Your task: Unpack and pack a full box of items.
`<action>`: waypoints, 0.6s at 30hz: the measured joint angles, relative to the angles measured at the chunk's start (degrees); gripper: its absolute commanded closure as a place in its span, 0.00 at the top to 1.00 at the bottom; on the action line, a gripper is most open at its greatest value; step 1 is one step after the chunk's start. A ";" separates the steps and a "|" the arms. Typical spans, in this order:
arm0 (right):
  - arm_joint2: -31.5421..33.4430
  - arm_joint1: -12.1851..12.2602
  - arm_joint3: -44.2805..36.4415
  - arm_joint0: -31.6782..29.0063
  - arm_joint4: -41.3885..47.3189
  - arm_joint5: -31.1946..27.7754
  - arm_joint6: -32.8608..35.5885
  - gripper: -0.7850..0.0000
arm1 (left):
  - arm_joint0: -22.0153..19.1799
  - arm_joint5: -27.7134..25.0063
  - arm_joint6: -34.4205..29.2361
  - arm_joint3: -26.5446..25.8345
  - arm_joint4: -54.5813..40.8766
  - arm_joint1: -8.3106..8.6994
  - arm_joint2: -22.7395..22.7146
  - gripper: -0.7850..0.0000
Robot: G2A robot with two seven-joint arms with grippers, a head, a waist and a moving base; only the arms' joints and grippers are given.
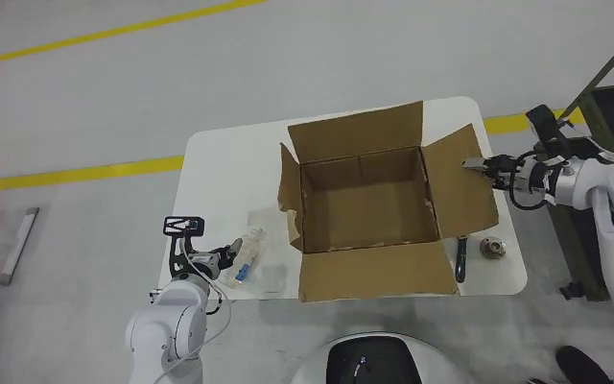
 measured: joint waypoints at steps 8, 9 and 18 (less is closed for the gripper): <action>6.48 0.17 -17.27 -11.60 -3.59 -0.75 -15.62 1.00 | 0.00 0.00 0.00 0.00 0.00 0.00 0.00 1.00; 7.22 0.07 -20.15 -13.77 -4.52 -1.55 -18.95 1.00 | 0.00 0.00 0.00 0.00 0.00 0.00 0.00 1.00; 4.06 -0.52 -38.17 -28.51 -22.94 -8.64 -40.24 0.00 | 0.00 0.00 0.00 0.00 0.00 0.00 0.00 1.00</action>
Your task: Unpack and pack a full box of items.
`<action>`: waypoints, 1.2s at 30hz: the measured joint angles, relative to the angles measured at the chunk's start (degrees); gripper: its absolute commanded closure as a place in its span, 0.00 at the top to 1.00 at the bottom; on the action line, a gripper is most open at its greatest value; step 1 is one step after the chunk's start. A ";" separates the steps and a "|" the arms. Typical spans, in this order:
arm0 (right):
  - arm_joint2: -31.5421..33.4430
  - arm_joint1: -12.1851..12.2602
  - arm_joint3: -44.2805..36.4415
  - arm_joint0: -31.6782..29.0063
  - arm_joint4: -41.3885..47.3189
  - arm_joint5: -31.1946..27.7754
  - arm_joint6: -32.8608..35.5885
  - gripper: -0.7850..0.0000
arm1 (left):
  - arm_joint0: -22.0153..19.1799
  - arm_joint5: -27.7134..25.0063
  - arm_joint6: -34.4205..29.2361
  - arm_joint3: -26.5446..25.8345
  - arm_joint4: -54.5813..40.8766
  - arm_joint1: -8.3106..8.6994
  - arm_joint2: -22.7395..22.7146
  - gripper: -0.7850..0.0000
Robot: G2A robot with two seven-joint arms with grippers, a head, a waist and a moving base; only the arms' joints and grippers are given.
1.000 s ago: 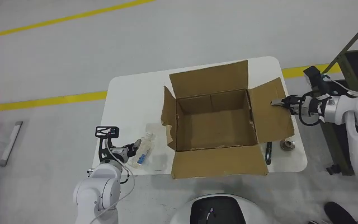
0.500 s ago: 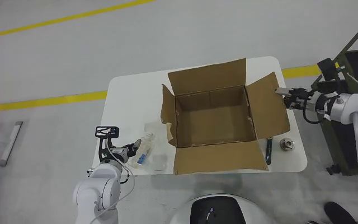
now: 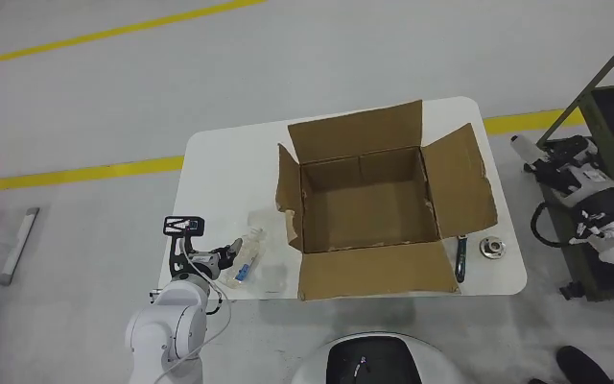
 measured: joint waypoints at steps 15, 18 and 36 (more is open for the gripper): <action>-14.40 -0.69 2.24 -3.92 -26.36 3.20 -16.87 0.00 | 0.00 0.00 0.00 0.00 0.00 0.00 0.00 1.00; -14.41 -0.69 2.24 -3.92 -26.38 3.20 -16.87 0.00 | 0.08 -0.12 0.15 0.14 -0.09 0.01 0.06 1.00; -13.81 -1.18 1.17 -7.66 -34.48 0.16 -20.15 0.00 | -6.04 -18.40 -12.99 10.31 8.89 1.67 7.14 1.00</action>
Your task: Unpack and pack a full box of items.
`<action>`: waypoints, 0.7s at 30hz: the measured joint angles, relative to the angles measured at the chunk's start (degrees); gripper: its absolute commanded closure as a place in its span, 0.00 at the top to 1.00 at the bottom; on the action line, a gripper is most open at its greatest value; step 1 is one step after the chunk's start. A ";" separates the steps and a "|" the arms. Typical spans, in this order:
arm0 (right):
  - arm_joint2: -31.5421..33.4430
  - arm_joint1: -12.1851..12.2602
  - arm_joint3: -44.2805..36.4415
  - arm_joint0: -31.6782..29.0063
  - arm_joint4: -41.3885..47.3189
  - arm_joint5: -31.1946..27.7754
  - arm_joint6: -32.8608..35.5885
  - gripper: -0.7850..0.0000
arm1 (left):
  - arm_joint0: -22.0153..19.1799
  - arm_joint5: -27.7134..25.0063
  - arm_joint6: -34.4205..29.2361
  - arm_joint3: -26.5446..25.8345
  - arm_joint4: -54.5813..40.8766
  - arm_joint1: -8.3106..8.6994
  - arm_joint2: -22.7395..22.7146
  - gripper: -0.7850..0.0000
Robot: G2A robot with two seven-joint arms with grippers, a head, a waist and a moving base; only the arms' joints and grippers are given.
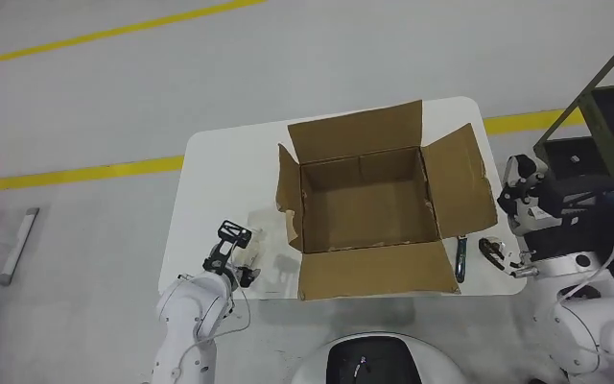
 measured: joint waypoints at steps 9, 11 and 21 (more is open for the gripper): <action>-2.62 -0.49 1.59 -0.26 -3.57 -0.41 -0.45 0.00 | -0.45 1.27 -0.55 2.59 -4.31 -0.24 -0.69 1.00; -3.05 -0.59 1.91 -0.18 -3.77 -0.64 -0.36 0.00 | -2.77 2.06 -4.08 4.89 -11.09 -0.27 -1.68 1.00; -4.40 -1.12 3.52 0.25 -4.89 -1.18 0.03 0.00 | -14.84 3.26 -11.81 20.25 -22.05 0.44 -1.01 1.00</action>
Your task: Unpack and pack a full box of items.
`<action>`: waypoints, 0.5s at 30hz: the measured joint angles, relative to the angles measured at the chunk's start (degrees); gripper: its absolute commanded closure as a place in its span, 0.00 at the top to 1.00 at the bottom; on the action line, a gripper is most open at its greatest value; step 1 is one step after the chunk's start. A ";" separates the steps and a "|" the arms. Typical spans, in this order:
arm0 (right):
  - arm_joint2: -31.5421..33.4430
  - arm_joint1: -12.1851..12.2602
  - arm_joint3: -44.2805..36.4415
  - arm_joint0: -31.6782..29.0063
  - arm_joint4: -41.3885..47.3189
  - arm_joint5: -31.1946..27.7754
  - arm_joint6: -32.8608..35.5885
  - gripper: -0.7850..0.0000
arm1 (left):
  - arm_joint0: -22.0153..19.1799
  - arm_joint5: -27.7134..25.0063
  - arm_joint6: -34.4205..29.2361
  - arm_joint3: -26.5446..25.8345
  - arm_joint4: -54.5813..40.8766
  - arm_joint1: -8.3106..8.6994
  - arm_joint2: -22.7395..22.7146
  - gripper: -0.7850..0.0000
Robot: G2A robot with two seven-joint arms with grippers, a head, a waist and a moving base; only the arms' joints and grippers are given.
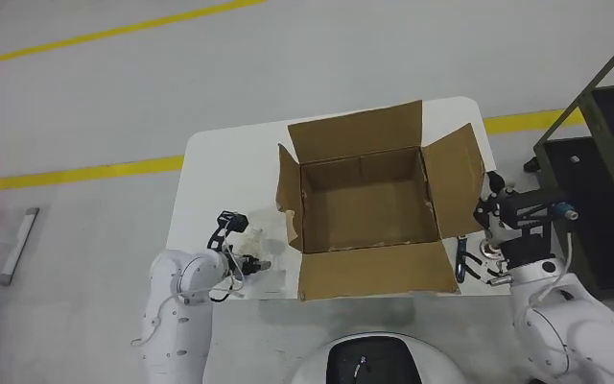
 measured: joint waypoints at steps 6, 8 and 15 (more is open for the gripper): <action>0.19 -0.28 0.75 0.71 -0.17 -0.15 0.32 0.00 | -2.77 0.76 1.83 4.68 2.92 0.48 1.50 1.00; 0.37 -0.35 0.98 0.90 -0.16 -0.23 0.41 0.00 | -3.26 0.73 2.19 5.58 4.58 0.65 2.05 1.00; 0.82 -0.67 1.42 1.16 -0.13 -0.41 0.50 0.00 | -4.18 0.94 2.87 8.25 6.07 1.11 3.55 0.80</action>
